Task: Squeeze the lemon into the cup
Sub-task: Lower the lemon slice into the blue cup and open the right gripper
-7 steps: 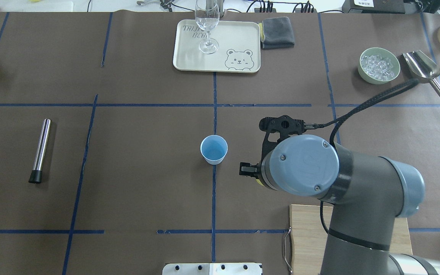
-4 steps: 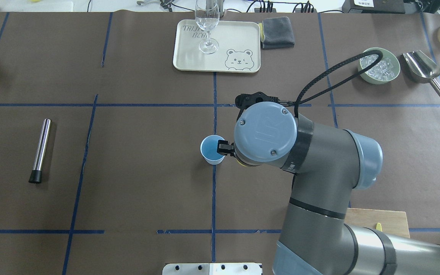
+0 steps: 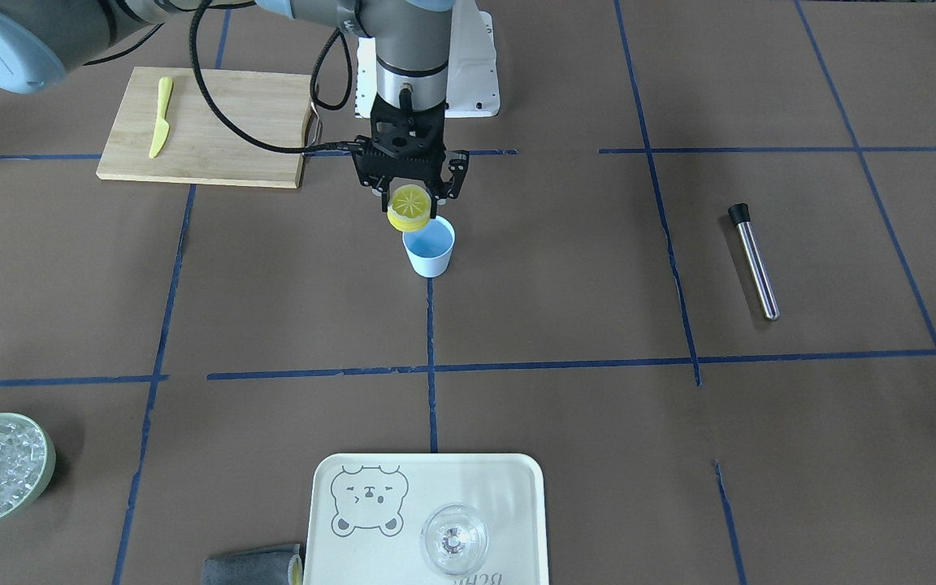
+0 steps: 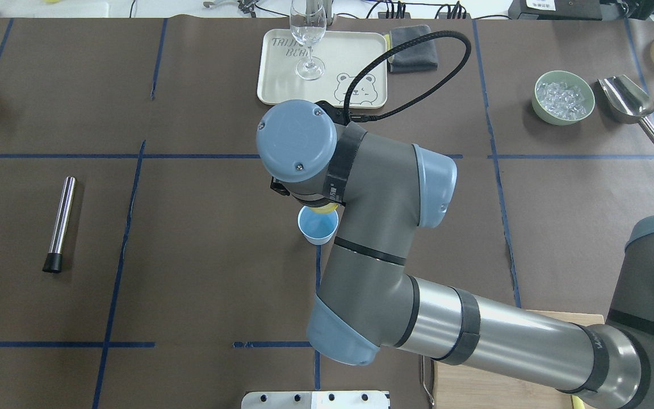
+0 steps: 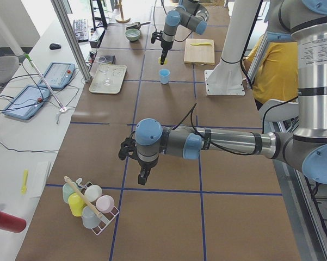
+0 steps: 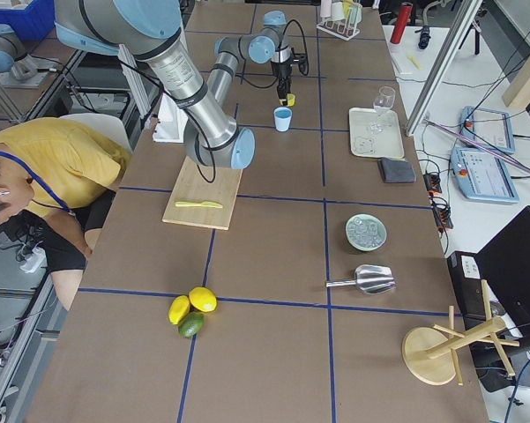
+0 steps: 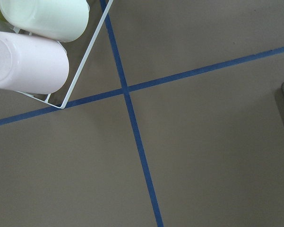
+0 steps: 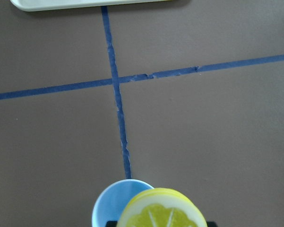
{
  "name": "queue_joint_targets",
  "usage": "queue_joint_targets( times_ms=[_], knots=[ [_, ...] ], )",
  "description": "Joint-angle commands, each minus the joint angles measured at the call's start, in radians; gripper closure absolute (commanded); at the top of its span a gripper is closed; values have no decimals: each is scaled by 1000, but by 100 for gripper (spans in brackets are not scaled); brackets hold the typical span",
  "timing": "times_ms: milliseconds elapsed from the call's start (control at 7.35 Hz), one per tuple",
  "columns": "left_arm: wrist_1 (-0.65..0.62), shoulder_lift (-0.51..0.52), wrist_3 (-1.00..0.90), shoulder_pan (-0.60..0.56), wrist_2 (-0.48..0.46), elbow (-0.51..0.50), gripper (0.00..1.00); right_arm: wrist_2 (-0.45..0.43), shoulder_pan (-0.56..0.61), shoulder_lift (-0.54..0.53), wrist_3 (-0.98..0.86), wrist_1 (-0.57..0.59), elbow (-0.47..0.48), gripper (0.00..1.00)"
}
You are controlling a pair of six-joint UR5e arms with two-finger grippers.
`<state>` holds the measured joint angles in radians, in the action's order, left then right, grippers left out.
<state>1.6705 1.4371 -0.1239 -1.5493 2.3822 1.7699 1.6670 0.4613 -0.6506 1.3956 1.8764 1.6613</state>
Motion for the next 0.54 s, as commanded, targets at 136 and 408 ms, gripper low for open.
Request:
queue_joint_targets(
  times_ms=[136, 408],
  knots=[
    [0, -3, 0, -2, 2, 2, 0, 3, -3, 20, 0, -22, -73, 100],
    [0, -3, 0, 0, 0, -1, 0, 2, -24, 16, 2, -20, -74, 100]
  ],
)
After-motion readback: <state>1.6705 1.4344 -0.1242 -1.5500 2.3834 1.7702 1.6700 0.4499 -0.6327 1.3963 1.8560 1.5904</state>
